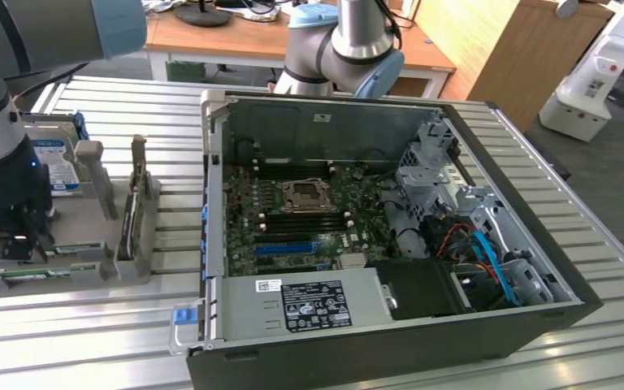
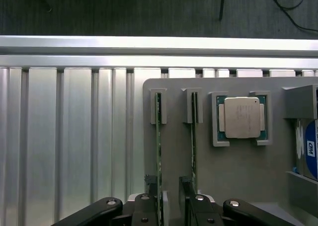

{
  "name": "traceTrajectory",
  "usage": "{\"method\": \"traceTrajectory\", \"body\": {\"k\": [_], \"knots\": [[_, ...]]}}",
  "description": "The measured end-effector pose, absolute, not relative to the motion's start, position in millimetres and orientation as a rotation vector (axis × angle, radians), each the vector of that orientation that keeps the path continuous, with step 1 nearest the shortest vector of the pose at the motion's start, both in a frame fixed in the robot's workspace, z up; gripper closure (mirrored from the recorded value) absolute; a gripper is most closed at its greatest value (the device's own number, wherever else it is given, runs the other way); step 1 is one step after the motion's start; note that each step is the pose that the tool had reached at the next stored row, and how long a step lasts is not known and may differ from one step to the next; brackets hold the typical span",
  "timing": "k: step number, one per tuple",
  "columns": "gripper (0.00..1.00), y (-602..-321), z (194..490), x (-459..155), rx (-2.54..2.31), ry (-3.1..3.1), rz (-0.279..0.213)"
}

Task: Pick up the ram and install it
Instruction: 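Pick up the ram and move it above insertion slot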

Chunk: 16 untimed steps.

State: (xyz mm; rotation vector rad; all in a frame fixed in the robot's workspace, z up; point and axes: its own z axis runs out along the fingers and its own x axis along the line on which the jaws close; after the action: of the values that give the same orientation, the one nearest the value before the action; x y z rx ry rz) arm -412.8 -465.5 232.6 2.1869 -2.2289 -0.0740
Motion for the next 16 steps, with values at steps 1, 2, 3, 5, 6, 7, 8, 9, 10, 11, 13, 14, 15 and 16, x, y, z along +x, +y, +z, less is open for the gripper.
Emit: {"method": "traceTrajectory", "body": {"k": [1, 2, 3, 5, 6, 7, 8, 9, 10, 11, 13, 14, 15, 16], "knots": [[0.69, -465.5, 231.7, -412.8, 2.187, -2.229, -0.074], [0.69, -465.5, 231.2, -412.8, 2.187, -2.229, -0.074], [0.69, -465.5, 231.2, -412.8, 2.187, -2.229, -0.074], [0.69, -465.5, 231.2, -412.8, 2.187, -2.229, -0.074], [0.69, -465.5, 231.1, -412.9, 2.187, -2.229, -0.074], [0.69, -465.8, 231.0, -413.0, 2.187, -2.229, -0.074], [0.69, -466.3, 230.9, -413.0, 2.187, -2.229, -0.074], [0.69, -466.9, 231.1, -413.0, 2.188, -2.228, -0.074], [0.69, -467.6, 231.1, -413.1, 2.188, -2.228, -0.074], [0.69, -468.2, 231.1, -413.3, 2.188, -2.228, -0.074], [0.69, -469.0, 231.1, -413.4, 2.188, -2.228, -0.074], [0.69, -469.0, 231.1, -413.4, 2.188, -2.228, -0.074], [0.69, -469.0, 231.0, -413.4, 2.188, -2.228, -0.074], [0.69, -469.0, 231.0, -413.4, 2.188, -2.228, -0.074]]}}
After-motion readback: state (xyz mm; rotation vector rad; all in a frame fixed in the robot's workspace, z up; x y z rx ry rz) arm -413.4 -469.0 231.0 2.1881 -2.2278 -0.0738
